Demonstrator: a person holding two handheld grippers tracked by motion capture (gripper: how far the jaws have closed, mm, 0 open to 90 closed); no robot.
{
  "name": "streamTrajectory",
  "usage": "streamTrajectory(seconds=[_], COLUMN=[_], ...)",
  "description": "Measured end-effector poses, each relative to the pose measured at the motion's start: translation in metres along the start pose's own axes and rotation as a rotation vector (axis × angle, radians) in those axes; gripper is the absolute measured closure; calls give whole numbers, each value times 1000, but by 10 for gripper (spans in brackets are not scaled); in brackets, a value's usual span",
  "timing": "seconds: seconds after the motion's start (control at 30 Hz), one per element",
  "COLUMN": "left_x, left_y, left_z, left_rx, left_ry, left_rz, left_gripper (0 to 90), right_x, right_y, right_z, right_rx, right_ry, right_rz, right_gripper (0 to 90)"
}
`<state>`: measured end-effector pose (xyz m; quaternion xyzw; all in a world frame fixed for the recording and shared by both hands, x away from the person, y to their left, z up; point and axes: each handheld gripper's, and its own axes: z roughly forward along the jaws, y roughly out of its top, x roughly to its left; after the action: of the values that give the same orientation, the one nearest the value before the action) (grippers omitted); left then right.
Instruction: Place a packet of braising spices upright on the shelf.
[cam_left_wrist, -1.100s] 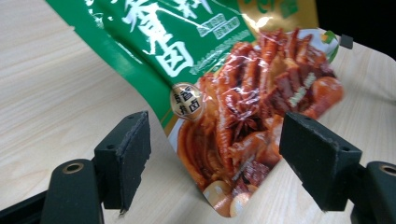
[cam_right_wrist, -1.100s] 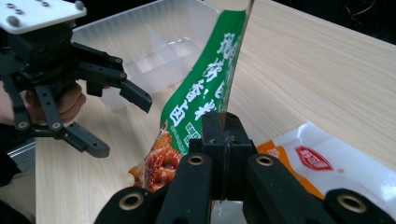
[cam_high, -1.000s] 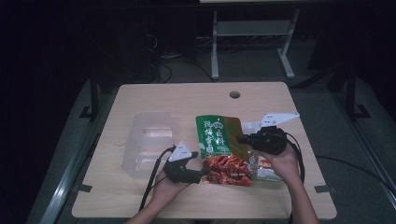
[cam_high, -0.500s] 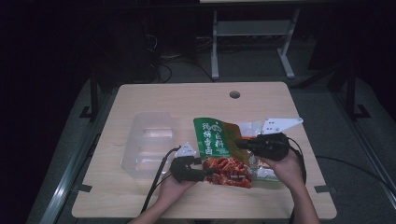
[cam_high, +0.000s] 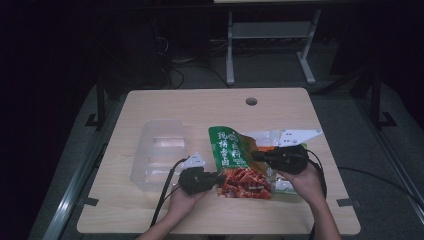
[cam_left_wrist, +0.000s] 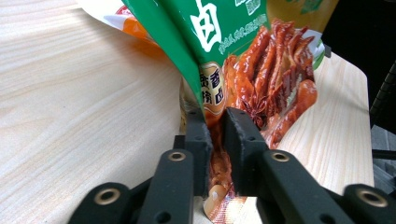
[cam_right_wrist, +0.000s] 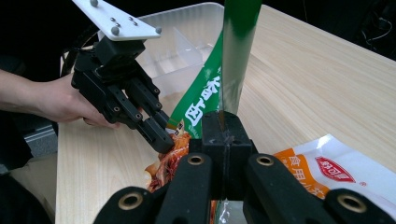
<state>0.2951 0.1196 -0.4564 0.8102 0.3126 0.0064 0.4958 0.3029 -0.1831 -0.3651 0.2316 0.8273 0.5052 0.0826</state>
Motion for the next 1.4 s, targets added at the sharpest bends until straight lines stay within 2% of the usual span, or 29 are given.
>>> streamTrajectory(seconds=[0.17, 0.27, 0.53, 0.7, 0.73, 0.8, 0.87, 0.9, 1.0, 1.1, 1.2, 1.23, 1.3, 1.4], left_x=[-2, -5, -7, -8, -8, -8, -8, -7, -8, -8, -9, -9, -10, -11], left_y=[-1, -2, -4, -5, -5, -6, -7, -7, -9, -9, -7, -7, -7, -6], left_z=[-1, -3, -3, -3, -3, -3, -2, -1, 0, 0, -4, -4, -7, -9], left_rx=[-6, -6, -9, -8, -5, -1, 6, 11, 21, 20, 9, 9, 10, 10], left_ry=[3, 25, 37, 39, 41, 54, 45, 45, 45, 45, 56, 56, 61, 60], left_rz=[10, 35, 27, 26, 39, 46, 42, 44, 42, 44, 58, 58, 66, 64], left_gripper=[848, 870, 885, 890, 892, 893, 900, 900, 900, 897, 873, 860, 836, 799], right_x=[-2, -4, -9, -11, -11, -13, -13, -14, -13, -15, -17, -17, -17, -15], right_y=[-1, -4, -13, -17, -18, -20, -22, -22, -26, -29, -27, -27, -24, -18], right_z=[-2, -3, 8, 16, 18, 22, 26, 28, 33, 33, 27, 27, 21, 16], right_rx=[-5, 8, 44, 89, 100, 136, 164, 182, 212, 202, 149, 149, 104, 83], right_ry=[-3, -3, 0, -11, -10, -19, -20, -25, -35, -25, -3, -3, 24, 32], right_rz=[12, 21, 57, 77, 88, 103, 113, 108, 107, 121, 150, 150, 166, 158], right_gripper=[899, 885, 839, 815, 809, 786, 780, 783, 867, 892, 898, 898, 899, 899])
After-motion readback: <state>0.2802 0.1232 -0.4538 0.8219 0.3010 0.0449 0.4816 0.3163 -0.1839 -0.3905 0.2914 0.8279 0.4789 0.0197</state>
